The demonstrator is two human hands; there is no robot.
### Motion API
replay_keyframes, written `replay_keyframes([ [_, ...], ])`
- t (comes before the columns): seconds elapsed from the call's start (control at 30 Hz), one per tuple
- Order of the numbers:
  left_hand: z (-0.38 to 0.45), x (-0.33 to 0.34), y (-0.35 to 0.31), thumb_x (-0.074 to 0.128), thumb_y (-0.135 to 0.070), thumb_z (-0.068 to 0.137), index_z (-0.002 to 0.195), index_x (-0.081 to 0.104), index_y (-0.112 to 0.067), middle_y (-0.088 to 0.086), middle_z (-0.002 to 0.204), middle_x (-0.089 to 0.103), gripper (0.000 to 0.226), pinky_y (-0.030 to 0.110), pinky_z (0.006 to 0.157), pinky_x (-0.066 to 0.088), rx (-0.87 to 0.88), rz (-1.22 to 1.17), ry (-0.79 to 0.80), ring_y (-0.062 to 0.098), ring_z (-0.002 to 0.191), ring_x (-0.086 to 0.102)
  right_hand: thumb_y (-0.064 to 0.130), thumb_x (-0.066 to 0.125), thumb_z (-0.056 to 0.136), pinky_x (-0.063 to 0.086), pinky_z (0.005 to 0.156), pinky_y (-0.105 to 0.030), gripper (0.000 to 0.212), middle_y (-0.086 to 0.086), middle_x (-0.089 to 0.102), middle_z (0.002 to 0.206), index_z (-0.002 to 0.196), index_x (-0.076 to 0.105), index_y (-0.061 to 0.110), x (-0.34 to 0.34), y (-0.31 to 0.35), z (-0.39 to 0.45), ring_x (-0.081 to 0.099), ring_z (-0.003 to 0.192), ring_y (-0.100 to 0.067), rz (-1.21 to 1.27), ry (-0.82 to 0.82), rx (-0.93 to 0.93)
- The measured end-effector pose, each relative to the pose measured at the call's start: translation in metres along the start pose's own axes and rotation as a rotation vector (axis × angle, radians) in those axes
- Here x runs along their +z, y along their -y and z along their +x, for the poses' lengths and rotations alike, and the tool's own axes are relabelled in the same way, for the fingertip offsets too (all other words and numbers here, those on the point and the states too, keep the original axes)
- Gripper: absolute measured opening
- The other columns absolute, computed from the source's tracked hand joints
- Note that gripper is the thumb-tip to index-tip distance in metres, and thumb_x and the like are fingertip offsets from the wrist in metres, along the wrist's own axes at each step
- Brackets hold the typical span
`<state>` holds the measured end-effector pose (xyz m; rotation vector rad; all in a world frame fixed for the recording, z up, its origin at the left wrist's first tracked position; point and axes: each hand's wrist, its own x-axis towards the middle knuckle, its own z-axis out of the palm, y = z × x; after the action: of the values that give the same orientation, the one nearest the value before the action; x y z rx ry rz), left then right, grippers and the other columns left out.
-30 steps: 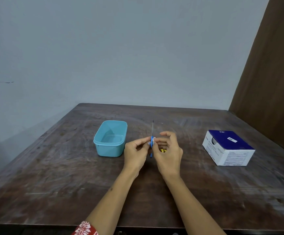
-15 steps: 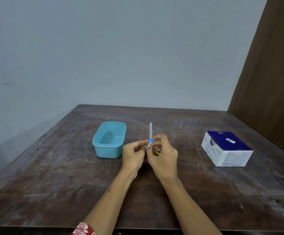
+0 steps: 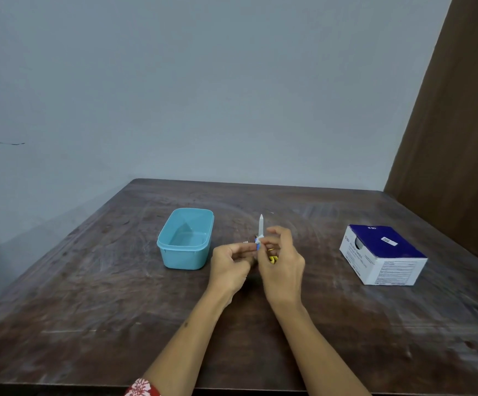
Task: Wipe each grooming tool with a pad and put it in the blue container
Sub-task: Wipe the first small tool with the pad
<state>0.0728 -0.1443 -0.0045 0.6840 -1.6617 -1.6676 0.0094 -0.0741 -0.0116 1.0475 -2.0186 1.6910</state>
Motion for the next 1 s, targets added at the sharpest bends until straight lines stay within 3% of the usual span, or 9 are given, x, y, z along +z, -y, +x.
replay_keyframes([
  [0.23,-0.0016,0.0010,-0.0017,0.067,0.007,0.074,0.086,0.071,-0.007,0.010,0.079,0.071,0.019,0.015,0.063,0.053,-0.003,0.066,0.042,0.012,0.070,0.066,0.002,0.062,0.085,0.050,0.071,-0.017,0.028,0.006,0.065,0.086,0.108,0.054,0.016,-0.0018,0.0010,0.0027,0.063,0.080,-0.009,0.061,-0.078,0.053],
  [0.4,-0.0023,0.0001,-0.0010,0.068,0.004,0.074,0.079,0.072,-0.014,0.004,0.072,0.070,0.019,0.019,0.062,0.051,0.031,0.074,0.005,0.009,0.066,0.064,0.003,0.069,0.075,0.051,0.067,-0.019,0.030,0.008,0.063,0.077,0.094,0.054,0.021,-0.0038,0.0019,0.0019,0.060,0.070,-0.006,0.047,-0.047,0.068],
  [0.53,-0.0027,0.0002,-0.0019,0.069,0.007,0.072,0.082,0.072,-0.009,0.004,0.074,0.071,0.019,0.016,0.062,0.053,0.035,0.111,0.040,0.006,0.065,0.065,0.000,0.062,0.084,0.049,0.069,-0.012,0.023,0.007,0.063,0.084,0.100,0.054,0.014,-0.0044,0.0023,0.0034,0.061,0.078,-0.003,0.089,-0.113,0.070],
  [0.63,-0.0039,0.0016,-0.0018,0.068,0.008,0.071,0.081,0.072,-0.009,0.008,0.076,0.071,0.020,0.027,0.071,0.057,0.050,0.134,0.057,0.014,0.070,0.067,0.002,0.063,0.084,0.047,0.071,-0.008,0.023,0.009,0.063,0.085,0.101,0.053,0.014,-0.0055,0.0044,0.0044,0.062,0.079,-0.002,0.140,-0.142,0.073],
  [0.73,-0.0031,0.0004,-0.0020,0.068,0.009,0.073,0.078,0.072,-0.014,0.012,0.078,0.072,0.024,0.037,0.076,0.057,0.049,0.072,0.014,0.024,0.076,0.068,0.001,0.064,0.082,0.048,0.071,-0.010,0.026,0.005,0.068,0.083,0.098,0.052,0.019,-0.0047,0.0058,0.0028,0.065,0.079,-0.002,0.175,-0.110,0.075],
  [1.0,-0.0016,-0.0013,-0.0025,0.066,0.010,0.074,0.089,0.072,-0.007,0.009,0.078,0.071,0.024,0.032,0.073,0.058,0.062,0.093,-0.004,0.019,0.075,0.069,0.004,0.070,0.080,0.052,0.070,-0.013,0.037,0.008,0.068,0.085,0.105,0.051,0.023,-0.0049,0.0022,0.0039,0.066,0.080,0.001,0.242,-0.034,0.225],
])
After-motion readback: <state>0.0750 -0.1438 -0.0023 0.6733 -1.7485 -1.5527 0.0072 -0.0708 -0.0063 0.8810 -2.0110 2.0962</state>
